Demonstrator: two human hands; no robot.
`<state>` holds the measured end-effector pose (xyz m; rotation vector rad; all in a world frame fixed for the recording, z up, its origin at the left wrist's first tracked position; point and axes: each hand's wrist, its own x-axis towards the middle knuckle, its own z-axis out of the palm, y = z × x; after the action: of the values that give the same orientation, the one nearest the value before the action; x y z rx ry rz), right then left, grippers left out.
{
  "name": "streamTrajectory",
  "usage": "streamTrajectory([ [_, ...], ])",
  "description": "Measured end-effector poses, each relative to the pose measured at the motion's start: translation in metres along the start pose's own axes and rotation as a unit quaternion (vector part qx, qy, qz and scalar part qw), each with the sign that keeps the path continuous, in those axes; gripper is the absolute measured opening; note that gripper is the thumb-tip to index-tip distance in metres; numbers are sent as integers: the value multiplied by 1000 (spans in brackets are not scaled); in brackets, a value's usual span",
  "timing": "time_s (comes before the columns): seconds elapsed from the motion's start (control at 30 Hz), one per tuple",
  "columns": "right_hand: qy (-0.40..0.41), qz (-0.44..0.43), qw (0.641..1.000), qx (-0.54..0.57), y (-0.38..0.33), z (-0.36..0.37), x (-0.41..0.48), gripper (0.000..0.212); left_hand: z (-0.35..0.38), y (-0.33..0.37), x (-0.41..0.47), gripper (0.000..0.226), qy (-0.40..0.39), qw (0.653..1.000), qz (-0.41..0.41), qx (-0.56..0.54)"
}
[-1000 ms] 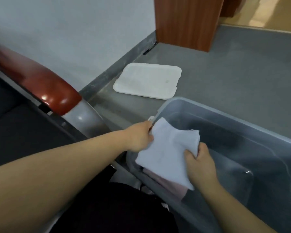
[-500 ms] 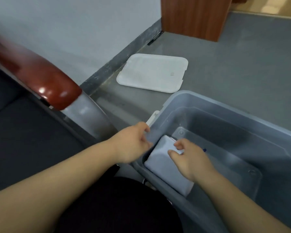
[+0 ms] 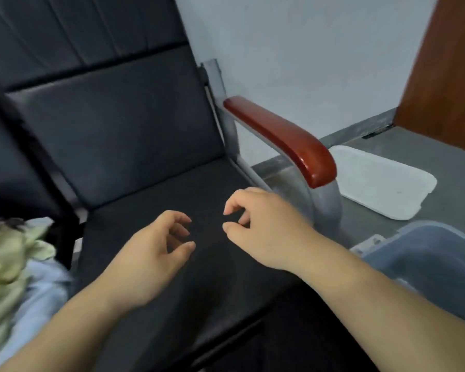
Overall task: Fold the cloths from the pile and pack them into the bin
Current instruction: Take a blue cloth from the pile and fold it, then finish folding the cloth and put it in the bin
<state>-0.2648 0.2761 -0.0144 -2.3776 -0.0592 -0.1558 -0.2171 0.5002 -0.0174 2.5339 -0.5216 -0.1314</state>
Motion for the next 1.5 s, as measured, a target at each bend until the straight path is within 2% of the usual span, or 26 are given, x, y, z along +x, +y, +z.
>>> streamTrajectory([
  [0.17, -84, -107, 990, -44, -97, 66, 46, 16, -78, -82, -50, 34, 89, 991, -96, 3],
  [0.33, -140, -158, 977, -40, -182, 143, 77, 13, -147, -161, -104, 35, 92, 973, -200, 70],
  [0.47, -179, -175, 968, -30, -238, 204, 95, 8, -192, -216, -139, 31, 140, 945, -291, 53],
  [0.57, -209, -176, 961, -39, -272, 242, 107, 12, -209, -255, -156, 34, 192, 921, -336, 36],
  [0.77, -263, -173, 948, -47, -322, 303, 128, 19, -211, -309, -173, 69, 239, 884, -398, 51],
  [0.87, -296, -155, 941, -46, -337, 340, 131, 15, -203, -330, -172, 74, 246, 875, -417, 26],
  [0.93, -321, -135, 937, -36, -335, 361, 129, 24, -198, -340, -169, 62, 248, 870, -425, 28],
  [1.0, -333, -115, 936, -20, -330, 375, 128, 33, -197, -346, -165, 39, 255, 862, -435, 50],
  [1.07, -337, -91, 937, 19, -325, 381, 130, 30, -200, -349, -161, 21, 272, 857, -432, 71],
  [1.2, -376, -43, 920, 104, -319, 379, 133, 29, -208, -342, -156, 17, 318, 848, -413, 98],
  [1.27, -398, -47, 911, 102, -317, 375, 132, 40, -213, -333, -155, 13, 364, 842, -387, 93],
  [1.37, -427, -27, 896, 119, -311, 371, 129, 47, -217, -317, -153, 20, 441, 833, -334, -12],
  [1.43, -438, 25, 877, 198, -309, 368, 126, 32, -217, -306, -150, 22, 459, 831, -290, -117],
  [1.5, -405, 121, 847, 324, -311, 363, 129, 14, -218, -294, -148, 22, 445, 832, -240, -227],
])
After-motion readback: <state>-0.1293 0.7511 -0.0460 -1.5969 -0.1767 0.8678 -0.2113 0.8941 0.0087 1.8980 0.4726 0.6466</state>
